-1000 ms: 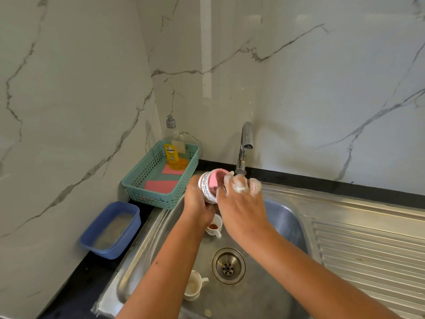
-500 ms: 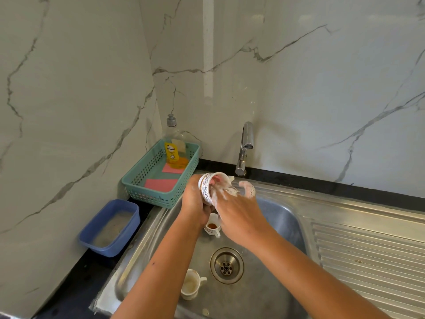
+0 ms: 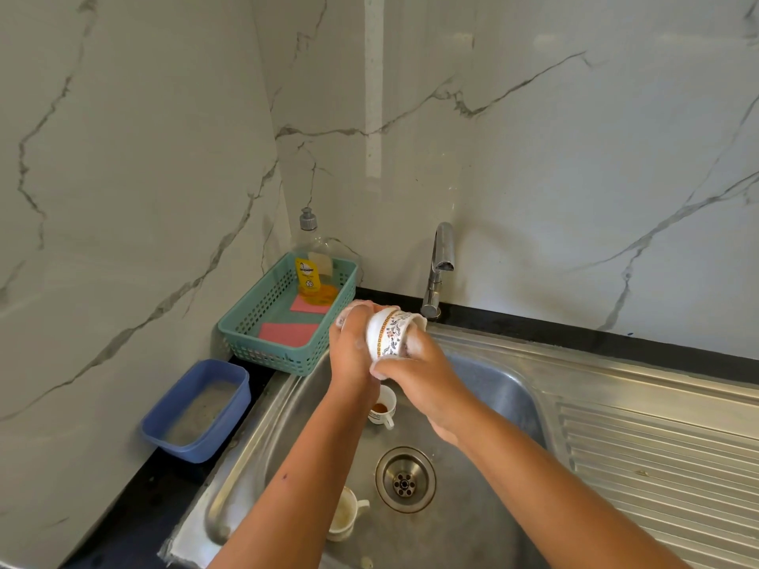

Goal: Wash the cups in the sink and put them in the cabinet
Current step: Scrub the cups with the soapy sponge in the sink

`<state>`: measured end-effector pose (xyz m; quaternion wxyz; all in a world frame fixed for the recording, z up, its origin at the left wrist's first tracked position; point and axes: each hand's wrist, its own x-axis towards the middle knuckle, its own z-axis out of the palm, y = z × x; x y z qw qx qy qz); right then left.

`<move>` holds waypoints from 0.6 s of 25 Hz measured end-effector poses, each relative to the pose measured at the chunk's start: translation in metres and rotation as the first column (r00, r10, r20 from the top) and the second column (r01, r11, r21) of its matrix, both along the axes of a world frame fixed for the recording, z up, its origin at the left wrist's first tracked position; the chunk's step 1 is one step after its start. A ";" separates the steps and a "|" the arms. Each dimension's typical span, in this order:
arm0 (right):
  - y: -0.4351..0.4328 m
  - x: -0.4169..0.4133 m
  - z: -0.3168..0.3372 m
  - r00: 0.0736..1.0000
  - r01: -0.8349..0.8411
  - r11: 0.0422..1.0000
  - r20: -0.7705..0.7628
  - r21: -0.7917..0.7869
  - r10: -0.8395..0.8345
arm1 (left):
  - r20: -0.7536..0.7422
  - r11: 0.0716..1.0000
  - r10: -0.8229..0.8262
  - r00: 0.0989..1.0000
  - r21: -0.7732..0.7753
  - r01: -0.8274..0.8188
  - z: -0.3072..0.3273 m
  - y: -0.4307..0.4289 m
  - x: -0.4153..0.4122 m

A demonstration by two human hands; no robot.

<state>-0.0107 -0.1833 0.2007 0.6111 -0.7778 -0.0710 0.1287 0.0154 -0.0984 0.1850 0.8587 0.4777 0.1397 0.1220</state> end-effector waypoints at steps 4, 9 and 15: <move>0.001 -0.001 -0.007 0.997 -0.019 0.999 0.081 0.046 0.015 | 0.073 0.991 0.129 0.989 -0.053 -0.125 0.000 0.003 0.003; 0.008 0.008 -0.004 0.959 0.207 0.971 0.172 0.121 -0.226 | 0.133 0.998 0.023 0.991 -0.059 -0.016 -0.005 -0.001 -0.002; 0.001 0.024 0.005 0.879 0.477 0.815 -0.165 0.328 -0.448 | -0.091 0.893 -0.417 0.904 -0.226 0.389 -0.004 0.002 -0.012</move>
